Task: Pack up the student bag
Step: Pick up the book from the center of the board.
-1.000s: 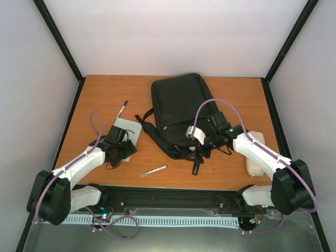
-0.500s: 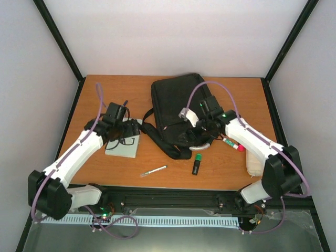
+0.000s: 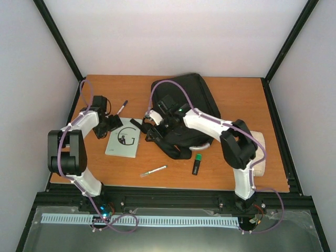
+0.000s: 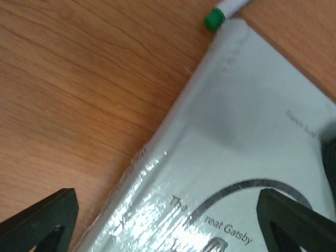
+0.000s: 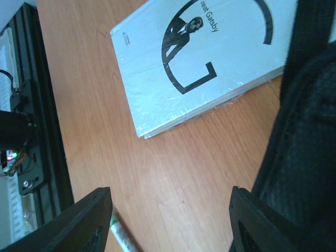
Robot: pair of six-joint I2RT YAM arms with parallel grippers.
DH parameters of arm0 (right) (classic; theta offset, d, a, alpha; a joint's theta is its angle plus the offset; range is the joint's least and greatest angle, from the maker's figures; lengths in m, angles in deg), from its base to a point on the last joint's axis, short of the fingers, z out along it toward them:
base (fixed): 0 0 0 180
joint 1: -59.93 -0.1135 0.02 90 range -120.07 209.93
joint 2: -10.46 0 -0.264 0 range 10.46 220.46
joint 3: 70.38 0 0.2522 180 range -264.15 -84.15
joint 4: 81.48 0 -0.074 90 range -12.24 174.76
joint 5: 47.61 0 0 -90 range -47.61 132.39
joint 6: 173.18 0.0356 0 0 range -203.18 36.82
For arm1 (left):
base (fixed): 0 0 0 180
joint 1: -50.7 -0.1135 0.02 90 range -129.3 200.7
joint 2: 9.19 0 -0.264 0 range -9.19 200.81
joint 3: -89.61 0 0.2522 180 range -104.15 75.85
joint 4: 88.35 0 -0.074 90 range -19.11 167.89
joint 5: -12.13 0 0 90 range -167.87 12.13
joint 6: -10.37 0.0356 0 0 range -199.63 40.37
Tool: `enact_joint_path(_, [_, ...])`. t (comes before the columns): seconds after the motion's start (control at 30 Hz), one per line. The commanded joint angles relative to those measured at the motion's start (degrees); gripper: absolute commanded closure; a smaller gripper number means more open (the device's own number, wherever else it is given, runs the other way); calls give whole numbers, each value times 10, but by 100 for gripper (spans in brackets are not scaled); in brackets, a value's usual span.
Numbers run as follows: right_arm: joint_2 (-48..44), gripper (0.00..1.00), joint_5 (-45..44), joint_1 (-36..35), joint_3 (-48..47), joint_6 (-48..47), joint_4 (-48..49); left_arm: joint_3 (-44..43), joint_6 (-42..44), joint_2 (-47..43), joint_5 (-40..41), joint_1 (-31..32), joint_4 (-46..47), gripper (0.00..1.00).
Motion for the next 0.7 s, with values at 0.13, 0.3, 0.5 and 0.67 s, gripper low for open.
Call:
enact_joint_path(0.13, [110,44,9,-11,-81,86,31,-51,55,83,-149,-78,55,19])
enact_joint_path(0.3, [169,46,40,-11,-119,106,31,-35,66,107,-196,-79,81,18])
enact_joint_path(0.5, [219,46,24,-11,-162,103,18,-20,63,119,-224,-78,78,18])
enact_joint_path(0.67, [248,46,14,-6,-183,104,10,39,20,111,-263,-70,101,19])
